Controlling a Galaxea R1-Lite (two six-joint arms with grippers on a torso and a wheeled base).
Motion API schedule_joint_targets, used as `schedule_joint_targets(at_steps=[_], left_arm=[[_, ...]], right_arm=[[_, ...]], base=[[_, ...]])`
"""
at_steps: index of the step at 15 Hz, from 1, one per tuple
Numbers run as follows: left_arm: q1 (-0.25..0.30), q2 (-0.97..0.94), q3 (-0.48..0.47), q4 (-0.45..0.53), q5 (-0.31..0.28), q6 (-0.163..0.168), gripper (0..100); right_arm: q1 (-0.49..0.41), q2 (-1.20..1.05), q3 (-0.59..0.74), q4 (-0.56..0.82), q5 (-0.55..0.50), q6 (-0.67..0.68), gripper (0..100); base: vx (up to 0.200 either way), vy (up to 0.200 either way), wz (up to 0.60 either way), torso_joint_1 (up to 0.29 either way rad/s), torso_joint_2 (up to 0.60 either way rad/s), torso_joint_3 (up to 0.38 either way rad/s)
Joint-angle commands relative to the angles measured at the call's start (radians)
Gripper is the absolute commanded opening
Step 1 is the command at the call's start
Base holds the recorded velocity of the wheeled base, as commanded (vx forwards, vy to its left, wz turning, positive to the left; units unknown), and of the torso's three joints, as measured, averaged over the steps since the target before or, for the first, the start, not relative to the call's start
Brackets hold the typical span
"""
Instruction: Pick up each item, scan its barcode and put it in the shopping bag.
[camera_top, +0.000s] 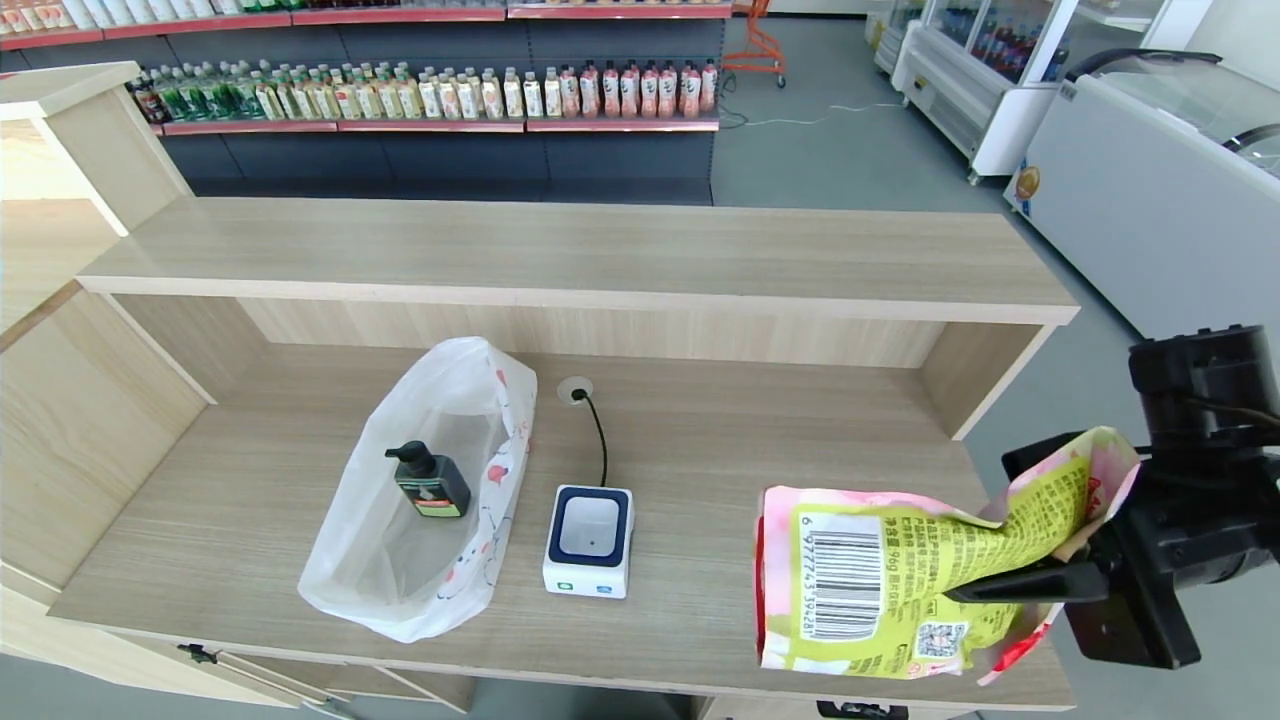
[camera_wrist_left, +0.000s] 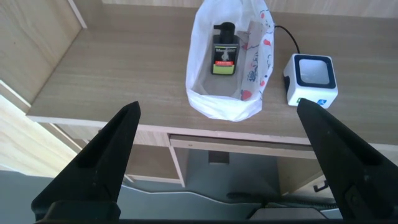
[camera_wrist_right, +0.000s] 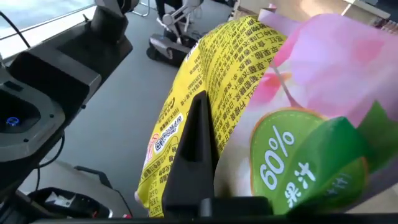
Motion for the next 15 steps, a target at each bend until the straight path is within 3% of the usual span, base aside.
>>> schedule_joint_targets(at_steps=[1, 6, 10, 15], left_arm=[[0.001, 0.0, 0.0, 0.0, 0.0, 0.001, 100], [0.001, 0.0, 0.0, 0.0, 0.0, 0.001, 100], [0.001, 0.0, 0.0, 0.0, 0.0, 0.001, 100], [0.001, 0.0, 0.0, 0.0, 0.0, 0.001, 100]], right_arm=[[0.046, -0.029, 0.004, 0.006, -0.004, -0.001, 0], [0.053, -0.069, 0.052, 0.043, -0.026, -0.008, 0], [0.055, -0.044, 0.049, 0.231, -0.064, -0.206, 0], [0.058, -0.04, 0.041, 0.264, -0.086, -0.222, 0]], base=[[0.0, 0.0, 0.0, 0.0, 0.0, 0.0], [0.0, 0.0, 0.0, 0.0, 0.0, 0.0], [0.0, 0.0, 0.0, 0.0, 0.0, 0.0], [0.0, 0.0, 0.0, 0.0, 0.0, 0.0]])
